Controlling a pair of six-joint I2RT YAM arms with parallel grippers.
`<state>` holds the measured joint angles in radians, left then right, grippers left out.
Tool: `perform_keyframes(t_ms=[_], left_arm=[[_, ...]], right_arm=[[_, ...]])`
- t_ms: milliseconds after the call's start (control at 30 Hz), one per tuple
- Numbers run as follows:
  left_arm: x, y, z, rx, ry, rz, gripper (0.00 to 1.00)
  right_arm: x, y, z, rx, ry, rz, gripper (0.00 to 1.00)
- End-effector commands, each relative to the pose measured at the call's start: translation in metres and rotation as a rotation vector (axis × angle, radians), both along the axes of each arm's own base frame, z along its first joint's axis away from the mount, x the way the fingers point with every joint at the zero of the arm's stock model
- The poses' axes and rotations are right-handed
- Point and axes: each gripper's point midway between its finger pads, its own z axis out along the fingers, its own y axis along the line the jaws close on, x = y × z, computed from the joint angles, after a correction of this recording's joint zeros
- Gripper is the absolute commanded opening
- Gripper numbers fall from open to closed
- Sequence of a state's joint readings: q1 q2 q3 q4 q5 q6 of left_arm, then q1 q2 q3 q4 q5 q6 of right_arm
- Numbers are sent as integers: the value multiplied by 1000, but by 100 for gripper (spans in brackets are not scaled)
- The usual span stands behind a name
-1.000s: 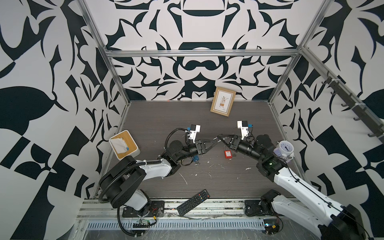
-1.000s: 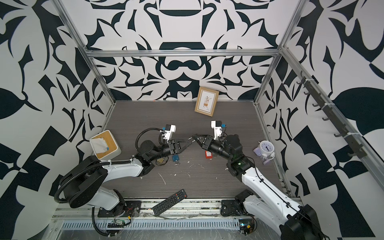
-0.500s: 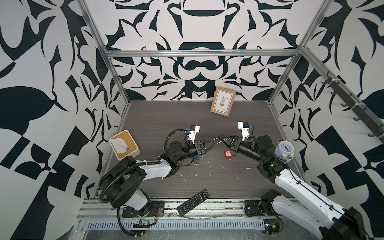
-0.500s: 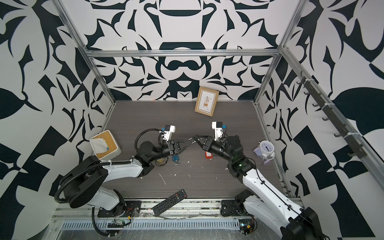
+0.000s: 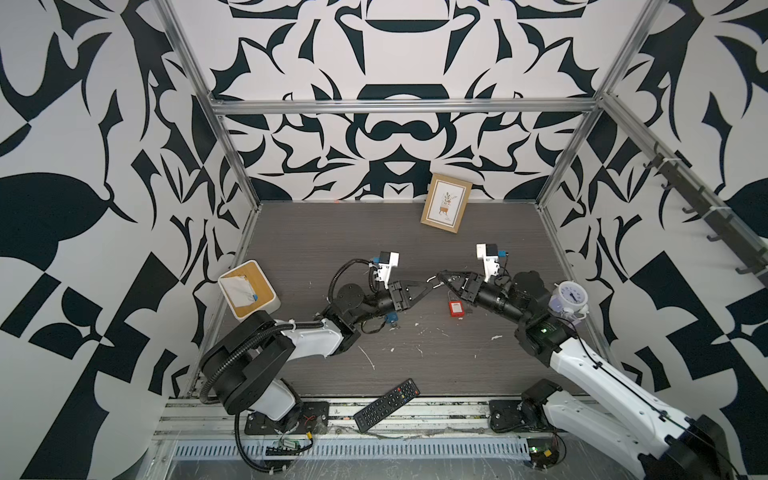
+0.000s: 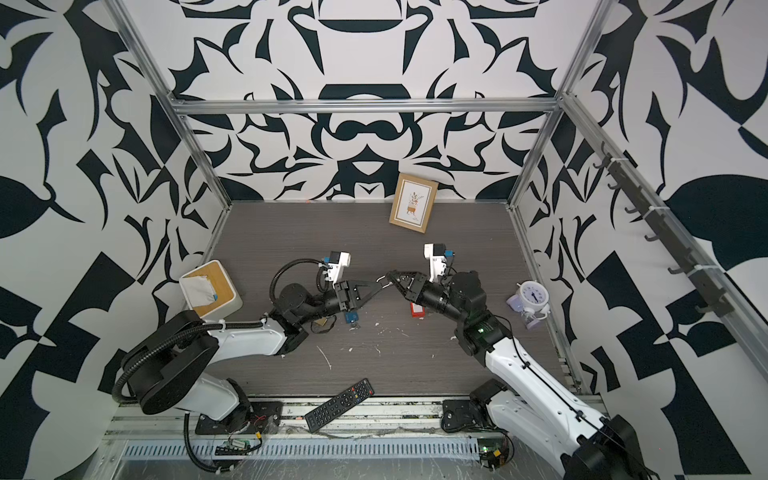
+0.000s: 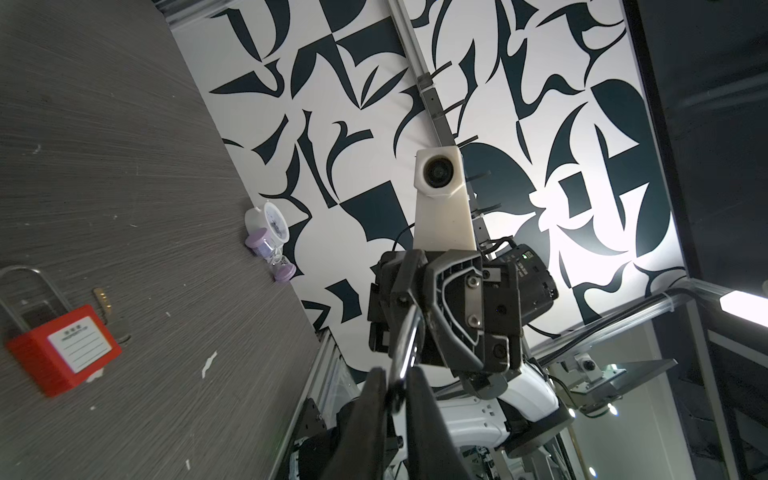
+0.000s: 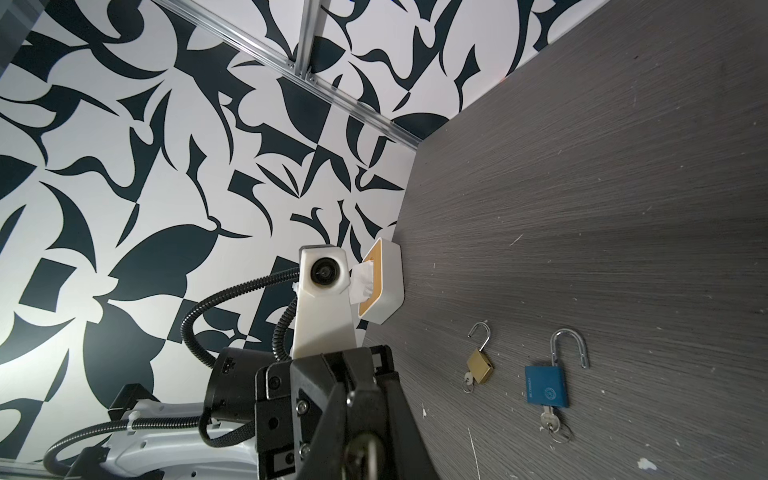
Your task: Lock with the key
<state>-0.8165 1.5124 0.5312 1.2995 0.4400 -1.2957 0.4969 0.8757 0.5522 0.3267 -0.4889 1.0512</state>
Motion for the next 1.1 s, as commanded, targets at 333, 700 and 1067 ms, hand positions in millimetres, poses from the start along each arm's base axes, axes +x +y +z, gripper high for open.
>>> perform_keyframes(t_ms=[333,700,1067], left_arm=[[1,-5,6,-26,5,-20,0],[0,-13,17,-46,19,-74,0],[-1,-14,14,-59,39,-88,0]], right_arm=[[-6,-3,32,44,-124,4,0],[-8,4,36,31,-164,48,0],[-10,2,39,9,-195,47,0]])
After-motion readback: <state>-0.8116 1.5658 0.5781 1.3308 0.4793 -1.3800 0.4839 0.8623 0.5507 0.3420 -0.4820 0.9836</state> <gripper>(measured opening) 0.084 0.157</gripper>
